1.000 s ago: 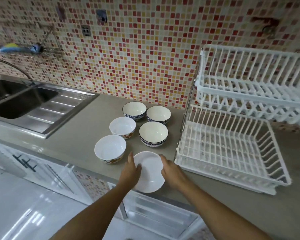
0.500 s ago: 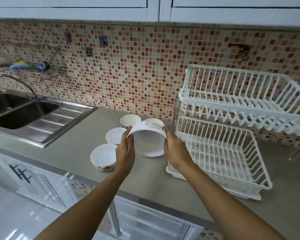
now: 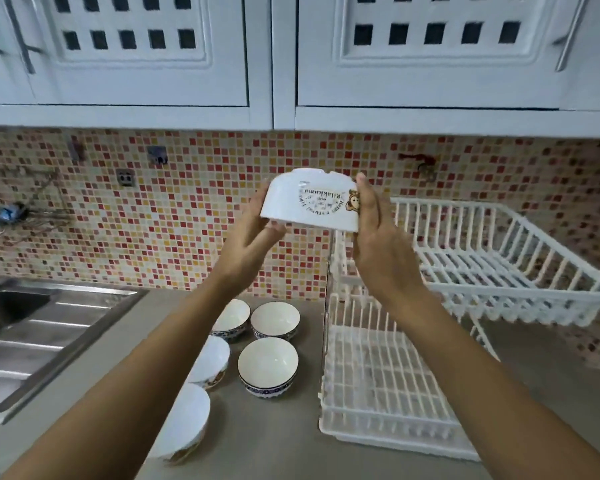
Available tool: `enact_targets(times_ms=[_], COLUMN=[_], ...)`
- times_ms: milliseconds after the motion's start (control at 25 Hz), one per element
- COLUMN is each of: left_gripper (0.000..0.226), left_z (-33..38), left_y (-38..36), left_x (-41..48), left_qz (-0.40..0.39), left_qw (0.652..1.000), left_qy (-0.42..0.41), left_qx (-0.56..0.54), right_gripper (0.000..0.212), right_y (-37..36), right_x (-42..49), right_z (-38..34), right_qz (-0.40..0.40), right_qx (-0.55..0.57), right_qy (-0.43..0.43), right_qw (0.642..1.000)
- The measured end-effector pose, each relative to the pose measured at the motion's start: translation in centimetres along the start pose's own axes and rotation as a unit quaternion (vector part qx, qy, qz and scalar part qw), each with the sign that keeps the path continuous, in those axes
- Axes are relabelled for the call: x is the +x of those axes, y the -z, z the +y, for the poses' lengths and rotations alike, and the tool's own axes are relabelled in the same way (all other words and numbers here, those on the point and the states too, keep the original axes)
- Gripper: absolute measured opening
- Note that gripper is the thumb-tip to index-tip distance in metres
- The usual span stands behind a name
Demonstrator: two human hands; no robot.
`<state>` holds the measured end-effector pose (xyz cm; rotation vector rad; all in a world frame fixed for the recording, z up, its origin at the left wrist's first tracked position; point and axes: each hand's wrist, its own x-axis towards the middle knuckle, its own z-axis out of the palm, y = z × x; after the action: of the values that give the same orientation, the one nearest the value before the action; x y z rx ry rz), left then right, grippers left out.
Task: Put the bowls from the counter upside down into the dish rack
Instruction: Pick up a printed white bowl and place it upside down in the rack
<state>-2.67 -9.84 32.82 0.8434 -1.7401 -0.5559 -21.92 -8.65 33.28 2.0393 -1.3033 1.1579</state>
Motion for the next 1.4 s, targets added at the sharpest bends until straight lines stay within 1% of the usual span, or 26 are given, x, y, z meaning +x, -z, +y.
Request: enact_targets(times_ms=[40,120,160,240,280,360,440,520,560,600,640,680,760,840,880,960,1040,1120,1200,1400], left_gripper=[0.062,0.061,0.062,0.068,0.071,0.075,0.070,0.067,0.068,0.069,0.067,0.065,0.064,0.067,0.066,0.059,0.063,0.071,0.076,0.075], left_z=[0.1,-0.1,-0.4,-1.0,-1.3,-1.7,-1.8,-2.1,-2.4,-2.8,-3.0,-3.4,-4.2,-4.9,-5.0,-5.1,-5.2,-5.3,-5.4,-5.5], left_y=[-0.2,-1.3,-2.2,-4.1,-5.1,-7.1,-8.7,-9.7,-9.9,-10.0,-10.2,-10.3,-10.2,-10.2,-10.3,-10.8,-11.6,-12.2,-12.8,-14.7], left_x=[1.4,3.6,4.5,5.8,6.3,7.2,8.3,9.9,10.6,11.3,11.9,12.5,13.6,14.6,15.0,15.8,16.7,17.5,18.0,18.4], left_qz=[-0.037,-0.100,-0.123,-0.140,-0.154,-0.183,-0.201,-0.199,-0.195,-0.191,-0.187,-0.183,-0.184,-0.196,-0.200,-0.209,-0.236,-0.283,-0.324,-0.404], left_qw=[0.999,0.995,0.992,0.987,0.984,0.979,0.975,0.976,0.977,0.978,0.979,0.979,0.977,0.975,0.974,0.969,0.954,0.919,0.881,0.807], left_qy=[-0.002,-0.002,0.011,0.060,0.078,0.085,0.085,0.085,0.083,0.078,0.076,0.082,0.102,0.107,0.098,0.067,0.055,0.060,0.072,0.116], left_qx=[0.001,-0.009,-0.024,-0.051,-0.045,-0.019,-0.034,-0.033,-0.015,0.006,0.018,0.021,0.008,0.022,0.044,0.114,0.178,0.268,0.337,0.415], right_gripper=[0.070,0.072,0.074,0.075,0.076,0.077,0.077,0.077,0.075,0.073,0.075,0.083,0.098,0.102,0.099,0.086,0.081,0.085,0.087,0.087], right_y=[0.2,0.5,0.7,0.7,0.7,0.4,0.2,0.1,0.1,0.3,0.3,0.4,0.0,-0.9,-1.3,-2.2,-2.8,-3.5,-4.0,-4.6], right_x=[0.5,0.8,0.7,0.0,-0.4,-0.9,-0.7,0.0,0.5,1.0,1.6,2.2,3.1,3.9,4.2,4.7,5.0,4.8,4.4,2.9], right_z=[0.8,2.5,3.3,4.7,5.5,7.1,9.1,11.3,12.3,13.3,14.8,16.1,18.1,19.6,20.0,20.7,21.7,22.6,22.9,22.5], right_qz=[0.001,-0.012,-0.024,-0.050,-0.061,-0.083,-0.116,-0.135,-0.138,-0.157,-0.189,-0.221,-0.262,-0.277,-0.291,-0.314,-0.338,-0.360,-0.373,-0.394], right_qx=[-0.036,-0.105,-0.130,-0.167,-0.188,-0.218,-0.234,-0.236,-0.207,-0.160,-0.099,-0.031,0.104,0.189,0.213,0.242,0.222,0.140,0.088,0.047], right_qy=[-0.001,-0.013,-0.020,-0.025,-0.023,-0.020,-0.030,-0.023,-0.024,-0.033,-0.051,-0.076,-0.132,-0.169,-0.178,-0.172,-0.142,-0.101,-0.081,-0.063], right_qw=[0.999,0.994,0.991,0.984,0.980,0.972,0.965,0.962,0.968,0.974,0.976,0.972,0.950,0.927,0.916,0.902,0.903,0.917,0.920,0.916])
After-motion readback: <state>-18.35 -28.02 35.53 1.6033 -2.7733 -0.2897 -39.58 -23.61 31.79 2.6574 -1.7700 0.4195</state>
